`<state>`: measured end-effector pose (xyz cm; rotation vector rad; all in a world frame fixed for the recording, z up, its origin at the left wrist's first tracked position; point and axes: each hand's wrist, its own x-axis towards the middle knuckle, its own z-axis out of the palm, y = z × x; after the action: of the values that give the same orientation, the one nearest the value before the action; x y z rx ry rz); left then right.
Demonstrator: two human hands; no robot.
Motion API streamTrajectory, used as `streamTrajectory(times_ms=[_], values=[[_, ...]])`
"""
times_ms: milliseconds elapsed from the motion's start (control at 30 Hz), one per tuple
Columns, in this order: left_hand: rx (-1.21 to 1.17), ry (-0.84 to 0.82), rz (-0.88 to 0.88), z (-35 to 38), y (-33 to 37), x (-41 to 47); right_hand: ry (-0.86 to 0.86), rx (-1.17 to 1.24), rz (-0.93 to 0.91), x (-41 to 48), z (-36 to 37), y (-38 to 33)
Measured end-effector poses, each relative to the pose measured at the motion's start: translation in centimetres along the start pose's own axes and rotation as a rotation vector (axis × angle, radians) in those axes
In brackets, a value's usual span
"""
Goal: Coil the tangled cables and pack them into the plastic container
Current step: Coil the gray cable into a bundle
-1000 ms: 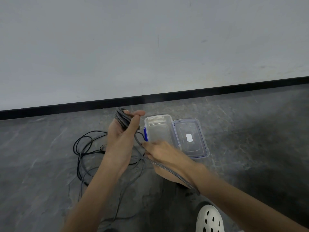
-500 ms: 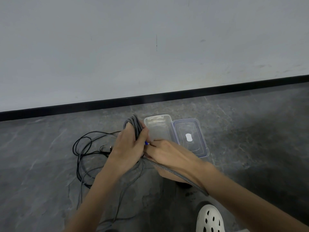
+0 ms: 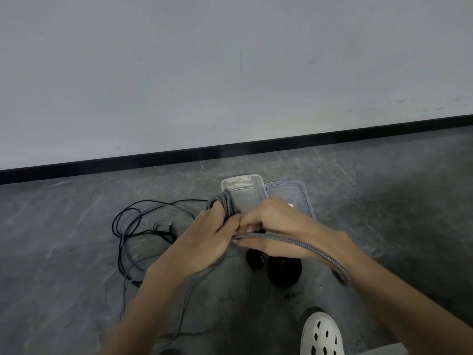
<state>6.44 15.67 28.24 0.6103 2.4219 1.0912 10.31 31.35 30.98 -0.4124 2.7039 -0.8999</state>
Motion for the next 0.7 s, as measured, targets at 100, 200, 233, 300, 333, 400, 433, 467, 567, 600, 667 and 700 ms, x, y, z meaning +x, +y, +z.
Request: streamTrajectory(times_ms=[100,200,233,300,333,400,433,467,567,600,667,700], values=[[-0.057,-0.031,-0.010,-0.3,-0.4,0.0,0.002,-0.012,0.010,-0.1,-0.1,0.2],[-0.005,-0.077,0.042,-0.5,-0.4,-0.3,0.017,0.092,0.088,0.1,-0.5,0.7],[0.035,-0.086,0.076,-0.4,-0.4,-0.4,0.015,0.136,0.117,0.0,-0.7,0.8],[0.097,-0.088,0.125,-0.1,-0.2,-0.4,0.003,0.088,0.088,0.1,-0.6,1.0],[0.124,-0.075,0.124,0.1,-0.2,-0.3,0.001,0.059,0.078,0.1,-0.5,1.1],[0.150,0.004,0.091,0.6,-0.4,0.0,0.020,0.084,0.081,0.0,-0.4,1.1],[0.156,0.055,0.072,0.8,-0.5,0.1,0.041,0.120,0.084,0.0,-0.4,1.1],[0.165,0.093,0.060,0.9,-0.6,0.2,0.063,0.153,0.094,0.1,-0.3,0.9],[0.179,0.167,0.064,1.0,-0.7,0.5,0.083,0.195,0.168,0.3,-0.2,0.9],[0.188,0.177,0.055,1.0,-0.7,0.5,0.092,0.163,0.199,0.3,0.0,0.8],[0.204,0.213,0.039,1.2,-0.6,0.5,0.121,0.122,0.277,0.2,0.4,0.8],[0.211,0.238,0.040,1.2,-0.5,0.5,0.129,0.151,0.331,0.2,0.5,0.8]])
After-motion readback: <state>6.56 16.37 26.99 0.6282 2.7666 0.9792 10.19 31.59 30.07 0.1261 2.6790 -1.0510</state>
